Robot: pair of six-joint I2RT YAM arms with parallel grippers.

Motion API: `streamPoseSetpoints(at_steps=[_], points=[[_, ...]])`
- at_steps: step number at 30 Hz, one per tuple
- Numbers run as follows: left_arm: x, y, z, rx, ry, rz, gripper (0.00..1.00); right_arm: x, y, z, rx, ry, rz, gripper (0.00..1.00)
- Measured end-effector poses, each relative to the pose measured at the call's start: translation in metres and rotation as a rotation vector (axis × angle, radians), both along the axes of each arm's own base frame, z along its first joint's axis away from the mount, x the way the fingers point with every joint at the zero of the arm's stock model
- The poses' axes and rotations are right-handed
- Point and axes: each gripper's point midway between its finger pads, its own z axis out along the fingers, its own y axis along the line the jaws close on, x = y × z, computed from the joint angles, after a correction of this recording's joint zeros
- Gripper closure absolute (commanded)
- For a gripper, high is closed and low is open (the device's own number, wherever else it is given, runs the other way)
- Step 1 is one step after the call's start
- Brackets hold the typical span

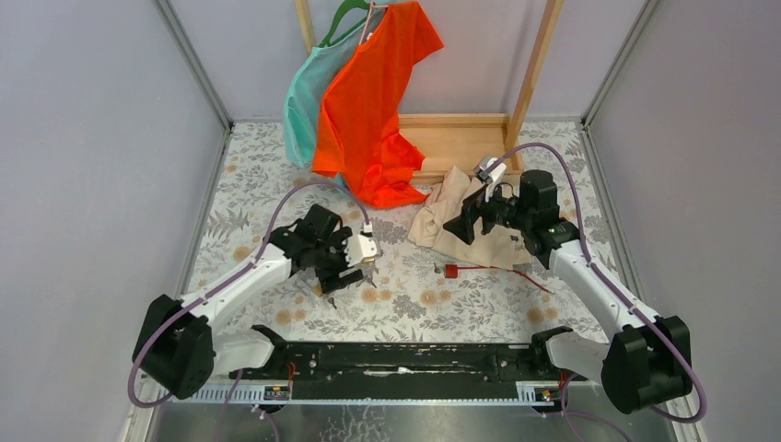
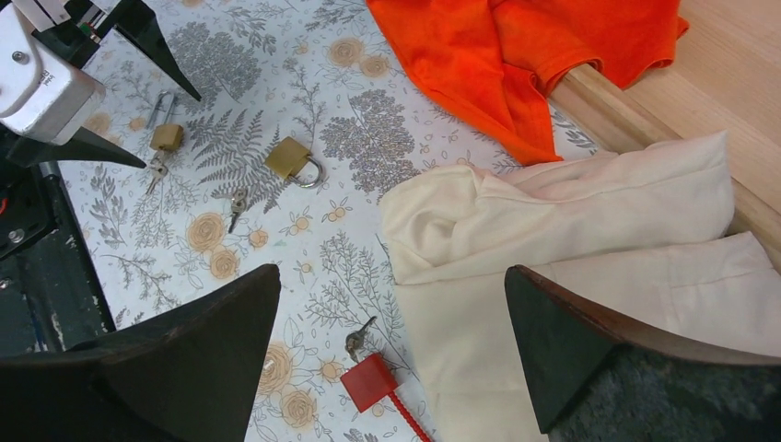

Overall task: Lock with the key
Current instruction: Pick up the lock from the center of the board.

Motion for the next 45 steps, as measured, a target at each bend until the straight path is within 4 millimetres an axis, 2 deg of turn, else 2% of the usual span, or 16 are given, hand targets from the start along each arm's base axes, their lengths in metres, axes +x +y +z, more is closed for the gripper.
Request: streamPoseSetpoints(at_steps=[6, 10, 14, 17, 27, 30, 34, 40, 45], points=[[-0.019, 0.032, -0.011, 0.090, 0.032, -0.033, 0.15, -0.003, 0.002, -0.001, 0.008, 0.007, 0.019, 0.01], [-0.028, 0.057, -0.028, 0.174, 0.091, -0.030, 0.19, -0.004, 0.003, 0.000, 0.014, 0.009, 0.031, 0.01], [-0.030, 0.077, -0.041, 0.223, 0.143, 0.007, 0.25, -0.005, 0.004, -0.002, 0.014, 0.013, 0.034, 0.01], [-0.027, 0.085, -0.045, 0.242, 0.149, 0.020, 0.30, -0.005, 0.005, -0.005, 0.016, 0.025, 0.043, 0.01], [-0.026, 0.088, -0.059, 0.265, 0.182, 0.017, 0.54, -0.006, 0.007, -0.010, 0.018, 0.043, 0.057, 0.01], [-0.027, 0.086, -0.062, 0.251, 0.186, 0.028, 0.65, -0.006, 0.007, -0.010, 0.018, 0.043, 0.057, 0.01], [-0.028, 0.080, -0.061, 0.213, 0.187, 0.058, 0.72, -0.007, 0.008, -0.009, 0.021, 0.044, 0.064, 0.01], [-0.030, 0.070, -0.060, 0.161, 0.166, 0.074, 0.74, -0.008, 0.008, -0.009, 0.025, 0.047, 0.072, 0.01], [-0.031, 0.067, -0.060, 0.152, 0.142, 0.068, 0.65, -0.009, 0.008, -0.009, 0.025, 0.047, 0.072, 0.01]])
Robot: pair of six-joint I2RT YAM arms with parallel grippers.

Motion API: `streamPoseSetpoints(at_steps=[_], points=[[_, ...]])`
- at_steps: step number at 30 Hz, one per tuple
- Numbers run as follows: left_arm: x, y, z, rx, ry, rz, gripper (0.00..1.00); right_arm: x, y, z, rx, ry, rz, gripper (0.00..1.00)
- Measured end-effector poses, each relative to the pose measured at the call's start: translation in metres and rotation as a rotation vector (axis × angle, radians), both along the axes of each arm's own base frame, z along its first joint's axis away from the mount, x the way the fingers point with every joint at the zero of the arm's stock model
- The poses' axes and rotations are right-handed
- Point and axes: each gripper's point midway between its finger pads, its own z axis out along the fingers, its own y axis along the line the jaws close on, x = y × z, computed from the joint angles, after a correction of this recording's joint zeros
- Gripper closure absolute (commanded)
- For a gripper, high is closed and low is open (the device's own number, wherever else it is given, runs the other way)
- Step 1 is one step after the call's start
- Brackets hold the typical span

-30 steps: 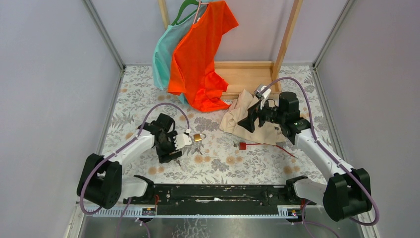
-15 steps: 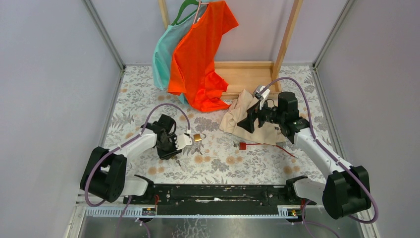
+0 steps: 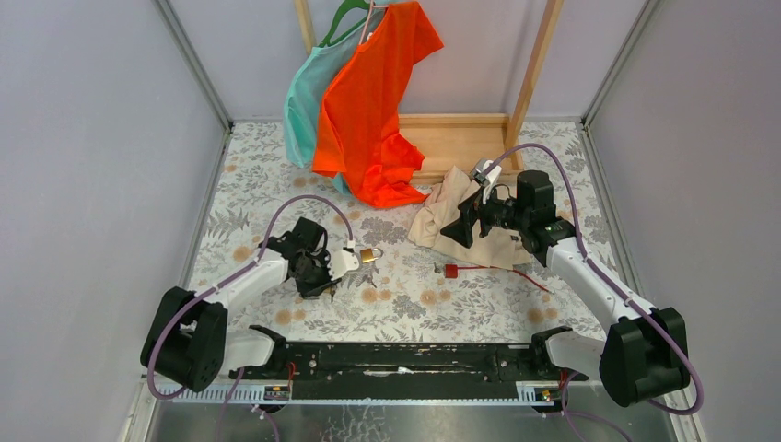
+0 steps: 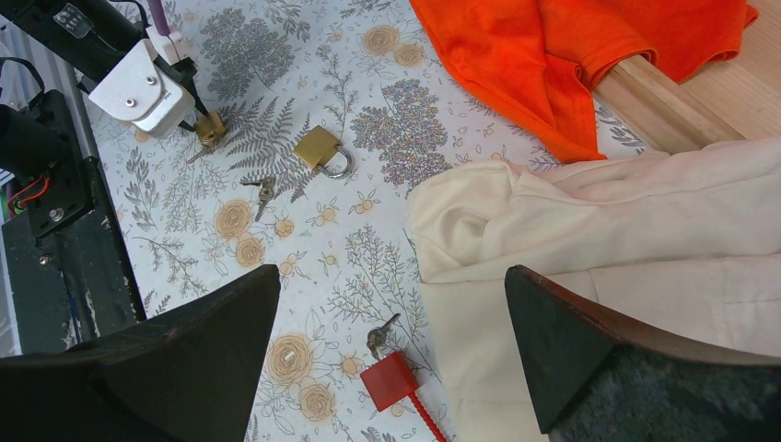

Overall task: Lock with the key
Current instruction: Pick up the lock from the center of the board.

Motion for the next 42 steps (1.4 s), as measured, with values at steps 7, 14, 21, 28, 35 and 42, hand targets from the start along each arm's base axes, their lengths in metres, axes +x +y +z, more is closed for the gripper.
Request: streamPoseSetpoints(at_steps=[7, 14, 21, 28, 35, 42], points=[[0.0052, 0.0034, -0.0001, 0.021, -0.033, 0.001, 0.54, -0.0001, 0.0000, 0.0000, 0.000, 0.000, 0.000, 0.01], [0.0092, 0.0067, 0.0004, 0.029, -0.051, -0.005, 0.58, -0.0002, 0.0001, 0.0002, 0.001, 0.000, 0.001, 0.01], [0.0061, 0.0064, -0.0007, 0.009, -0.024, -0.028, 0.65, -0.0010, 0.0007, 0.0005, 0.003, 0.001, 0.006, 0.01], [0.0029, 0.0061, -0.0018, -0.007, 0.004, -0.049, 0.80, -0.0012, 0.0008, 0.0006, 0.004, 0.001, 0.007, 0.01], [0.0019, 0.0068, -0.0007, -0.013, -0.003, -0.056, 0.99, -0.0012, 0.0008, 0.0004, 0.004, 0.001, 0.007, 0.01], [0.0014, 0.0077, 0.0013, -0.020, -0.022, -0.054, 1.00, -0.0017, 0.0008, -0.0005, 0.004, 0.003, 0.008, 0.01]])
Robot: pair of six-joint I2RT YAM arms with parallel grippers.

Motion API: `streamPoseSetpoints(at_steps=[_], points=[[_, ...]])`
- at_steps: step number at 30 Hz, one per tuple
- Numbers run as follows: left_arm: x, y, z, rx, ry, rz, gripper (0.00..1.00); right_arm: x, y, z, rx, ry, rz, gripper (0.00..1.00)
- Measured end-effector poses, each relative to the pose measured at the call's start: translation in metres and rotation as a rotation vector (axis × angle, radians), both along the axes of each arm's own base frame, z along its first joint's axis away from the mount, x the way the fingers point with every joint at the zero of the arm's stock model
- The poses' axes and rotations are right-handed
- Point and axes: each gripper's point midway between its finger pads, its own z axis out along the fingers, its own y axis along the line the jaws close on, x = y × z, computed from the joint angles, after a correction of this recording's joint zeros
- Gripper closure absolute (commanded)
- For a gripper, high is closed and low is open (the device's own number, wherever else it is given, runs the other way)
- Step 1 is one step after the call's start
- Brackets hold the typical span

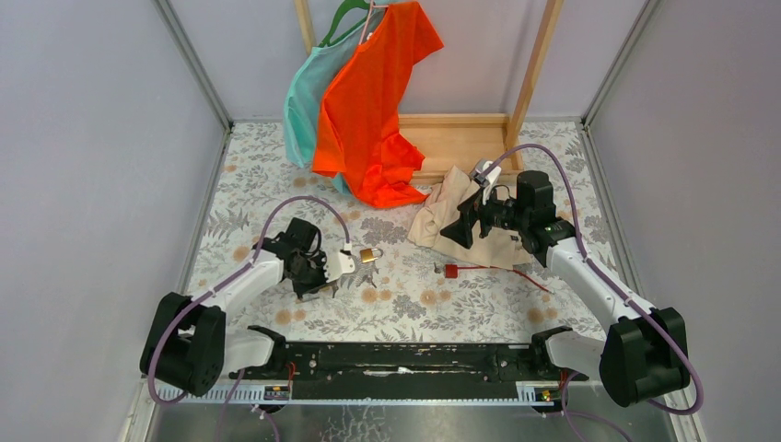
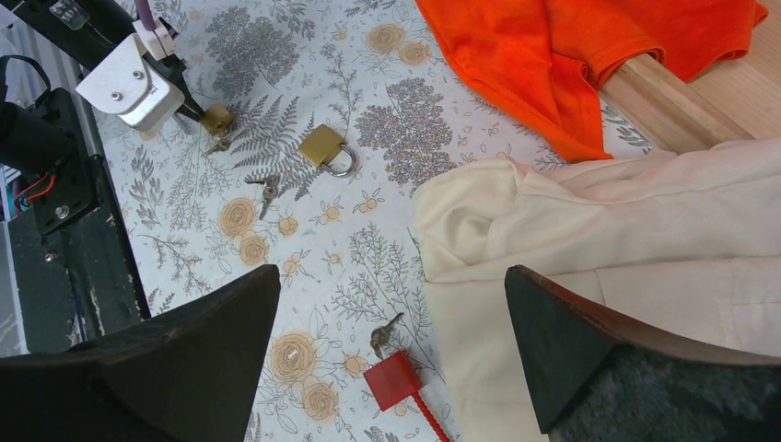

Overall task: Lock with the key
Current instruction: Pick up the lock from the center of the board.

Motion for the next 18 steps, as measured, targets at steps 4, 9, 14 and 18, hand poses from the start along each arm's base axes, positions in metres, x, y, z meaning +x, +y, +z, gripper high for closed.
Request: streamPoseSetpoints(at_steps=[4, 9, 14, 18], points=[[0.001, -0.004, 0.007, -0.029, -0.025, -0.001, 1.00, -0.001, 0.002, 0.001, 0.011, 0.001, 0.009, 0.00], [0.005, -0.021, 0.024, -0.112, -0.063, -0.007, 1.00, -0.007, 0.006, 0.001, 0.055, 0.023, 0.028, 0.03], [0.012, -0.047, 0.046, -0.184, -0.090, -0.034, 1.00, -0.015, 0.013, 0.001, 0.128, 0.057, 0.052, 0.06], [0.021, -0.071, 0.072, -0.247, -0.119, -0.064, 1.00, -0.025, 0.025, 0.002, 0.170, 0.079, 0.108, 0.07]])
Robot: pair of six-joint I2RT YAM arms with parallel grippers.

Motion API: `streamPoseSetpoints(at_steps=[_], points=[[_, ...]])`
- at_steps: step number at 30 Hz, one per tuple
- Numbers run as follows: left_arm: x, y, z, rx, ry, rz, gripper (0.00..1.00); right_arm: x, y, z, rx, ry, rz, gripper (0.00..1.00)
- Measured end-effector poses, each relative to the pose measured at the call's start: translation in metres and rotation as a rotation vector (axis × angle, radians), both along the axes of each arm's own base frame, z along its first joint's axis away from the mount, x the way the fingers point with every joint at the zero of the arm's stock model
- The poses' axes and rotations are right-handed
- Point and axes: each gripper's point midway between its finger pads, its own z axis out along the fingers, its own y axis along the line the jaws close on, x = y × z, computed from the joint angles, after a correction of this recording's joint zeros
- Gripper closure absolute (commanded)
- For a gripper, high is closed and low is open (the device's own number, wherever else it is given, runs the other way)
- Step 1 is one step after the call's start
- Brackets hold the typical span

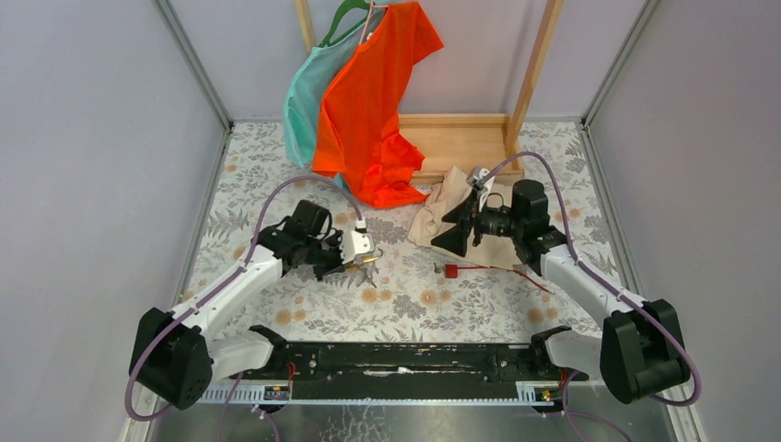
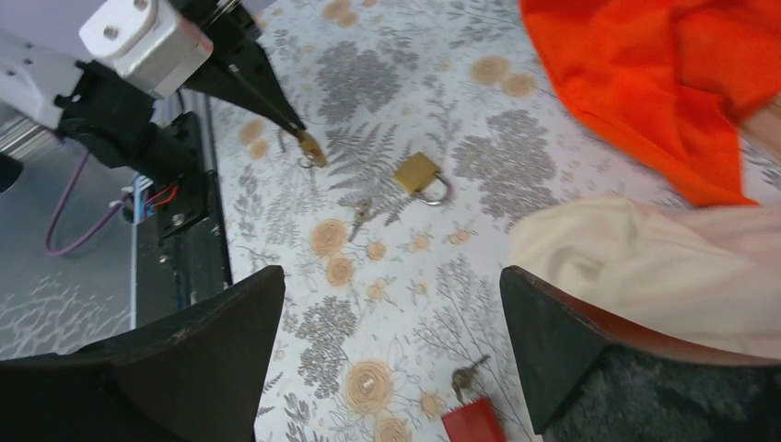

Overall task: Lock with the key
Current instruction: Pick up the lock from the center of the board, then lock the lock.

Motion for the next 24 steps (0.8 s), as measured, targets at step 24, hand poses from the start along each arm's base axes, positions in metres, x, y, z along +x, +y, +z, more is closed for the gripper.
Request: streamPoseSetpoints(at_steps=[24], points=[[-0.007, -0.104, 0.096, -0.256, 0.039, -0.141, 1.00, -0.060, 0.086, 0.011, 0.069, -0.041, 0.421, 0.26]])
